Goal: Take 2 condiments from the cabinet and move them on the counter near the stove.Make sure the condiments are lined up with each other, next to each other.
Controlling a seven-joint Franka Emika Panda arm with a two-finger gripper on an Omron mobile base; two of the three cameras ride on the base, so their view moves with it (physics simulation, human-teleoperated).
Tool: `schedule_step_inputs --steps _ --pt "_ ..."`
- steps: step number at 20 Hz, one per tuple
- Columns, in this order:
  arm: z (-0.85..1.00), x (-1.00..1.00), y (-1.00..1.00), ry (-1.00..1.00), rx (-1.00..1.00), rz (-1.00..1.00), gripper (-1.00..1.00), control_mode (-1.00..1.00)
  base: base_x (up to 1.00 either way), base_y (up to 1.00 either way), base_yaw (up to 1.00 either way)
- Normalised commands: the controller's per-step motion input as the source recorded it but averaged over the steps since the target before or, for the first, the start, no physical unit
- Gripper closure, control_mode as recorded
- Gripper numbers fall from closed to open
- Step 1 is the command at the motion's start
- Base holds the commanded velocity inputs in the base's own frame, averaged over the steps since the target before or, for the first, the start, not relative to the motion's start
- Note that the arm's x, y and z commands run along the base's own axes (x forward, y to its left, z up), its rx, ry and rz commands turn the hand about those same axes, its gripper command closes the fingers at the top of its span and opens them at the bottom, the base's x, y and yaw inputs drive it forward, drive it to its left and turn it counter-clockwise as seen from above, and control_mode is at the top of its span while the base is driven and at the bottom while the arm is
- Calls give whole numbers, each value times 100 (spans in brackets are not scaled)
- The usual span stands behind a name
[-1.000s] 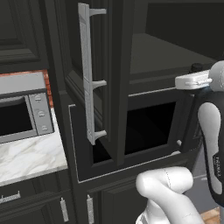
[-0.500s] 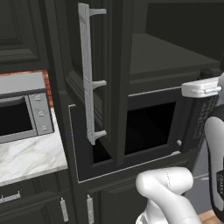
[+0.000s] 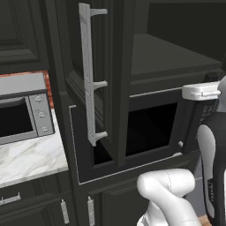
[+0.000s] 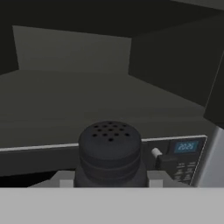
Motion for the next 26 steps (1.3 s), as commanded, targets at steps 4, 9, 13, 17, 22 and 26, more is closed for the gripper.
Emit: schedule_step_inputs --steps 4,9,13,17,22,26 --pt "-11 -18 0 0 0 -4 100 -100 0 0 0" --pt "-5 -8 0 0 0 0 100 -100 0 0 0" --pt "0 0 0 0 0 0 100 -100 0 0 0" --pt "0 0 0 0 0 0 100 -100 0 0 0" --pt "0 -1 0 1 0 0 100 100 -26 2 1" --pt "0 0 0 0 0 0 100 100 -58 14 10"
